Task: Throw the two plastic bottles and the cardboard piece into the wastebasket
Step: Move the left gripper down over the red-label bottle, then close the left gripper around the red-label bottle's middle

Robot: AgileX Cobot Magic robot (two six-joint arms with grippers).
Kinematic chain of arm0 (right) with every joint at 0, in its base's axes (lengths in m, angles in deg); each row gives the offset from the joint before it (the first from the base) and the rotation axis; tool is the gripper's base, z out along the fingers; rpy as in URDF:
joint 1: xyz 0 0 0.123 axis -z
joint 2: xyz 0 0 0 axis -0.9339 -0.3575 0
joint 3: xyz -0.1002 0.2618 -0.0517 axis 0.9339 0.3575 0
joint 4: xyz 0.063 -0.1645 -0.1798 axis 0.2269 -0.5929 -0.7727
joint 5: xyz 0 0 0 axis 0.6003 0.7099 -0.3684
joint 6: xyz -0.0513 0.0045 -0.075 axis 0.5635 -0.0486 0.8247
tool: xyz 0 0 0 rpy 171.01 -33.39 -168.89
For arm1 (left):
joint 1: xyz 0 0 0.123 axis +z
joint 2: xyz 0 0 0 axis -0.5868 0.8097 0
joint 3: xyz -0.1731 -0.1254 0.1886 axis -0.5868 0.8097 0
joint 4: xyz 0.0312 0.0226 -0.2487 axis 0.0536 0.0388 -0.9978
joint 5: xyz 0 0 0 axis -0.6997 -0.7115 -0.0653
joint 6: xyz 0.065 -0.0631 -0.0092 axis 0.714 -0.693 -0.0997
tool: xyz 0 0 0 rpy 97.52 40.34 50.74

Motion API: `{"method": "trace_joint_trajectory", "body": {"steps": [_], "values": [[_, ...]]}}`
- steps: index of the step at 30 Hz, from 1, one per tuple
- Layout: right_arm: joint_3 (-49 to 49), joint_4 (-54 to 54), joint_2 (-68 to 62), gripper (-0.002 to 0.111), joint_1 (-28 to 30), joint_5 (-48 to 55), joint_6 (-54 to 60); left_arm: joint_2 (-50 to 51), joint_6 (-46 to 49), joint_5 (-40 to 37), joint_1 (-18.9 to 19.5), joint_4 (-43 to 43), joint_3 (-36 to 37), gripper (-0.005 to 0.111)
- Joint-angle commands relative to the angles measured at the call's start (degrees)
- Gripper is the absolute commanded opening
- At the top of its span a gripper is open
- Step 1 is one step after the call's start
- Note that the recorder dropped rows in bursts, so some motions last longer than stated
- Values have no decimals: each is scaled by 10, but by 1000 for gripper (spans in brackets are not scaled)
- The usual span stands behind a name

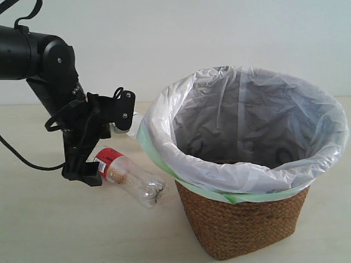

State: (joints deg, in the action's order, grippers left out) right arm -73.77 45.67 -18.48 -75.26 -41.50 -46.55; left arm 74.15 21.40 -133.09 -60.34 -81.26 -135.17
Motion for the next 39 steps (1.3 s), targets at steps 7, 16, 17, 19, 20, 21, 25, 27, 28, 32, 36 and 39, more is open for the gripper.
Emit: {"method": "trace_joint_trajectory", "body": {"steps": [7,16,17,19,20,21,25,27,28,32,36,39], "values": [[-1,-4,3,0,3,-5,2,10,-6,11,-2,-18,3,96],[-1,-4,3,0,3,-5,2,43,-6,28,-2,30,2,96],[-1,-4,3,0,3,-5,2,46,-6,33,-2,42,2,96],[-1,-4,3,0,3,-5,2,52,-6,43,-2,58,2,96],[-1,-4,3,0,3,-5,2,54,-6,46,-2,60,2,96],[-1,-4,3,0,3,-5,2,55,-3,49,-2,60,2,96],[-1,-4,3,0,3,-5,2,59,4,66,-2,68,2,96],[-1,-4,3,0,3,-5,2,59,6,79,-2,72,2,96],[-1,-4,3,0,3,-5,2,59,6,88,-2,72,2,96],[-1,-4,3,0,3,-5,2,60,15,104,-2,74,2,96],[-1,-4,3,0,3,-5,2,72,15,117,-2,75,2,96],[-1,-4,3,0,3,-5,2,80,15,117,-2,75,2,96]]}}
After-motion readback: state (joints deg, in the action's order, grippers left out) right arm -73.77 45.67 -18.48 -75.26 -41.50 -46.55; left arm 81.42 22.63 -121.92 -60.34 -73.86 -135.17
